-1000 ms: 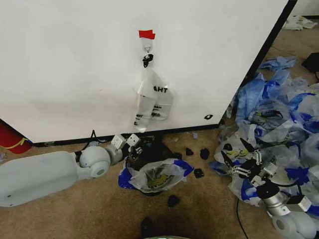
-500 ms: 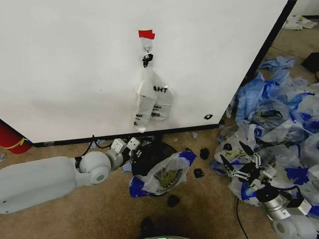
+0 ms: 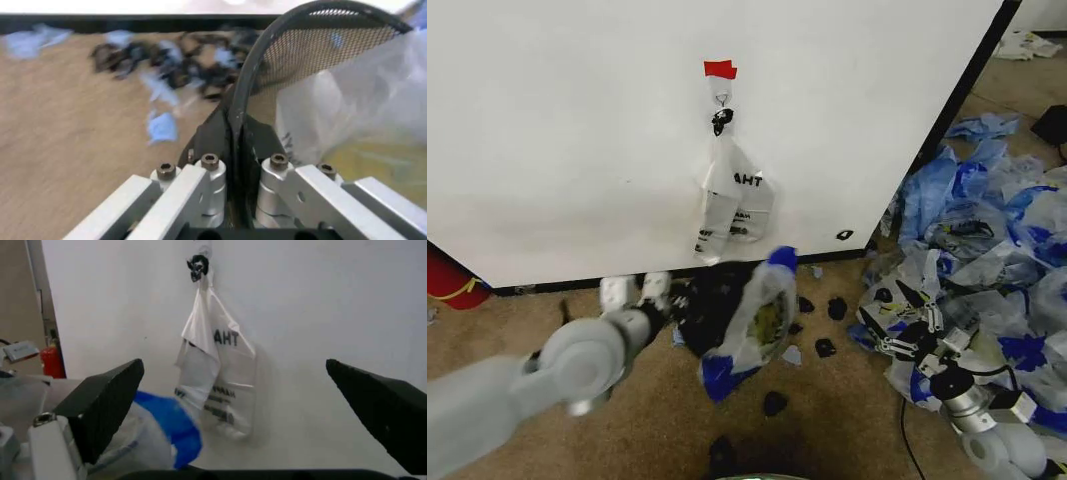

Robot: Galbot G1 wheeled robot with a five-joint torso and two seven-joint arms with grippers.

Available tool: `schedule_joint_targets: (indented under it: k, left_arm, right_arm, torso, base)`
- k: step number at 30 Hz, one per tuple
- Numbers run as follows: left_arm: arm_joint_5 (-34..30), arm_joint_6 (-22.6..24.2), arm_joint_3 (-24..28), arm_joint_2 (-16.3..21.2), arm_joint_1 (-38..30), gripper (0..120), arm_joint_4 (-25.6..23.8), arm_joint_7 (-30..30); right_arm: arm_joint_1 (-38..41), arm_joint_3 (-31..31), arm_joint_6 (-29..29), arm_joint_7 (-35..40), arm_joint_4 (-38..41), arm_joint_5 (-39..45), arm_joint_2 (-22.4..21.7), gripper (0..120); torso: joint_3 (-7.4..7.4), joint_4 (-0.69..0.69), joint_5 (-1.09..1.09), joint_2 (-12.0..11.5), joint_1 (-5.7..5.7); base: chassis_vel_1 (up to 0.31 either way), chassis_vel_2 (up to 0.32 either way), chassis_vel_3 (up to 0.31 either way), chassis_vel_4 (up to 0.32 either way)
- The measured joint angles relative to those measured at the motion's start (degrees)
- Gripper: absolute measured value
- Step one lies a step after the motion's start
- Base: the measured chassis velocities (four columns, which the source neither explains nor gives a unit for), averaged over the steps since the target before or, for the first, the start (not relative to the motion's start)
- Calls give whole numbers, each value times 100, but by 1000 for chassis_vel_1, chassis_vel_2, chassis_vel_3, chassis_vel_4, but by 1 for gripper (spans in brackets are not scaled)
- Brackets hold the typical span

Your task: Pick up the garbage bag from the wall and place it over the trash bin.

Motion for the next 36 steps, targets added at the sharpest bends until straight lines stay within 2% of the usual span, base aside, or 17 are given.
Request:
schedule_joint_targets:
  k: [2,4,8,16,19,29,33,36]
  left_arm:
    - [-166,-62,-499,-137,435,3,-107,-349]
    - [-222,-120,-787,-273,691,3,-138,-477]
    - [-264,-219,-1000,-437,940,3,-167,-675]
    - [-267,-520,-1216,-535,1294,3,-255,-987]
    - [-237,-659,-1217,-692,1299,3,-160,-1102]
    - [-58,-736,-1225,-970,1592,3,-102,-1270]
    - [265,-761,-1547,-1227,2176,15,-97,-1274]
    - [306,-803,-1596,-1342,2229,20,-94,-1275]
  right_arm:
    - [65,-69,-5,0,-2,-9,-3,100]
    - [104,-113,-10,0,-2,-19,-11,100]
    - [129,-153,-13,1,-4,-34,-23,100]
    - [78,-100,-13,-25,-4,-35,-51,100]
    - [-1,-37,-8,-56,-3,-44,13,100]
    - [-133,86,-5,-60,62,-69,56,100]
    - [-155,107,-7,-60,63,-75,43,100]
    - [-162,108,-8,-59,71,-74,36,100]
  torso:
    - [0,-6,-9,0,0]
    - [0,-7,-1,0,0]
    - [0,-7,-7,0,0]
    - [0,-4,-4,0,0]
    - [0,-8,-5,0,1]
    - [0,-6,-4,0,1]
    - [0,-4,-3,0,0]
    - [0,-4,-4,0,0]
  base:
    - [0,0,0,0]
    - [0,0,0,0]
    - [0,0,0,0]
    - [0,0,0,0]
    - [0,0,0,0]
    - [0,0,0,0]
    - [0,0,0,0]
    - [0,0,0,0]
